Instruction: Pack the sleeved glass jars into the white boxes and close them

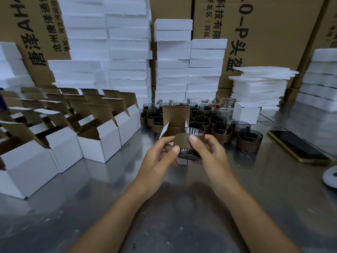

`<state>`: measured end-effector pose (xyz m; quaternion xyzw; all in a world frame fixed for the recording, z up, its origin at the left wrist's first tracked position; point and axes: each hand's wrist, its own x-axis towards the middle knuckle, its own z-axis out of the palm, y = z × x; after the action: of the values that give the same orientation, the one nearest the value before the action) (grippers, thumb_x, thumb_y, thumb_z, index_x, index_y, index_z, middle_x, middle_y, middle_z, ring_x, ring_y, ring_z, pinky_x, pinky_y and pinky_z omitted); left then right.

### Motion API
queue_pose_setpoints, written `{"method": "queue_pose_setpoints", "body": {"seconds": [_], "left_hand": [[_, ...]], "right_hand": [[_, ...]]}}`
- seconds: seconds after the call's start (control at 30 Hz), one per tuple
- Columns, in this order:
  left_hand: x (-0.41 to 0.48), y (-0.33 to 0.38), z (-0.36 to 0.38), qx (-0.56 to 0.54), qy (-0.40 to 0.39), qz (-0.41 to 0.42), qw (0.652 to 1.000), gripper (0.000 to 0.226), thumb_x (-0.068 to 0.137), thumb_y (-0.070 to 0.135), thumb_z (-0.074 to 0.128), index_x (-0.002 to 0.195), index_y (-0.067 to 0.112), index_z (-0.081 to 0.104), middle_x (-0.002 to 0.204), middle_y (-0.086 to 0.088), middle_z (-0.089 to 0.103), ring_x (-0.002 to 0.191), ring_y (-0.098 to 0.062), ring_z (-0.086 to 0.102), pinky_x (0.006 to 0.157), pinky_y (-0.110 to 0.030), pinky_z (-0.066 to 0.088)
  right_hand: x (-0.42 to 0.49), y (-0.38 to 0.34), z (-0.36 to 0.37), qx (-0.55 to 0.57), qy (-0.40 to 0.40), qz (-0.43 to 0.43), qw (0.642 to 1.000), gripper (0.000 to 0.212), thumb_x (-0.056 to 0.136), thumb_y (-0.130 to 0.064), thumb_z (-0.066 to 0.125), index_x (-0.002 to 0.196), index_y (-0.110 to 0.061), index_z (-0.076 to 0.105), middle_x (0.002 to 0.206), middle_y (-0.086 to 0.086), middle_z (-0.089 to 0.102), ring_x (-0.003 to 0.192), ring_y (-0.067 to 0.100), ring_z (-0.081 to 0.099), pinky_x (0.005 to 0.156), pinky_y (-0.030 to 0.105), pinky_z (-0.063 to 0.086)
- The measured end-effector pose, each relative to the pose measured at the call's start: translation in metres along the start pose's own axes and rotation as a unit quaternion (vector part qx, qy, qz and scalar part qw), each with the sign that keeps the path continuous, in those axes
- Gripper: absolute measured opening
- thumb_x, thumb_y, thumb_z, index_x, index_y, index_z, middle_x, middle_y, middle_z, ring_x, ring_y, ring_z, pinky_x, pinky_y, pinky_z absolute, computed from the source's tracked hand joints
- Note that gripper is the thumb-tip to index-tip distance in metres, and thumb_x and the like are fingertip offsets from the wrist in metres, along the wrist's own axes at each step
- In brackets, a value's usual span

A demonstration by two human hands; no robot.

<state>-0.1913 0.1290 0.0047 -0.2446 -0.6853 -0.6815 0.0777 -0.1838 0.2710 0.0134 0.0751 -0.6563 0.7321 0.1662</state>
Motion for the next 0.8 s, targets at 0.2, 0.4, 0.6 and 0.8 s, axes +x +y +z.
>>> {"method": "queue_pose_setpoints", "body": {"seconds": [0.2, 0.4, 0.6, 0.8], "left_hand": [[0.000, -0.001, 0.001, 0.006, -0.004, -0.006, 1.000, 0.041, 0.077, 0.043, 0.054, 0.097, 0.007, 0.055, 0.077, 0.006, 0.068, 0.066, 0.000, 0.060, 0.061, -0.013, 0.047], [0.001, -0.002, 0.000, 0.012, 0.008, -0.007, 1.000, 0.041, 0.073, 0.049, 0.053, 0.093, 0.012, 0.054, 0.075, 0.015, 0.069, 0.067, 0.005, 0.060, 0.059, -0.011, 0.046], [0.002, -0.004, 0.001, 0.003, 0.010, 0.000, 1.000, 0.041, 0.074, 0.048, 0.054, 0.094, 0.012, 0.054, 0.074, 0.013, 0.069, 0.066, 0.003, 0.061, 0.059, -0.011, 0.046], [0.005, -0.011, -0.002, 0.032, 0.031, 0.014, 0.999, 0.031, 0.084, 0.044, 0.054, 0.113, 0.035, 0.058, 0.094, 0.011, 0.067, 0.079, -0.007, 0.064, 0.069, -0.017, 0.049]], "right_hand": [[0.000, -0.004, 0.000, 0.013, -0.024, 0.126, 0.992, 0.083, 0.052, -0.064, 0.061, 0.107, -0.002, 0.061, 0.096, 0.013, 0.071, 0.078, 0.014, 0.068, 0.056, 0.019, 0.049], [-0.001, -0.007, 0.000, -0.009, -0.025, 0.176, 0.984, 0.101, 0.044, -0.072, 0.061, 0.118, -0.003, 0.058, 0.106, 0.014, 0.069, 0.096, 0.025, 0.067, 0.079, 0.036, 0.051], [-0.002, -0.008, 0.001, -0.009, -0.028, 0.179, 0.983, 0.099, 0.043, -0.072, 0.061, 0.116, -0.004, 0.059, 0.103, 0.012, 0.071, 0.091, 0.021, 0.069, 0.078, 0.036, 0.053], [-0.001, -0.005, 0.002, 0.030, 0.032, 0.046, 0.998, 0.057, 0.054, -0.044, 0.071, 0.101, -0.014, 0.061, 0.087, -0.005, 0.070, 0.080, 0.005, 0.067, 0.071, 0.020, 0.054]]}}
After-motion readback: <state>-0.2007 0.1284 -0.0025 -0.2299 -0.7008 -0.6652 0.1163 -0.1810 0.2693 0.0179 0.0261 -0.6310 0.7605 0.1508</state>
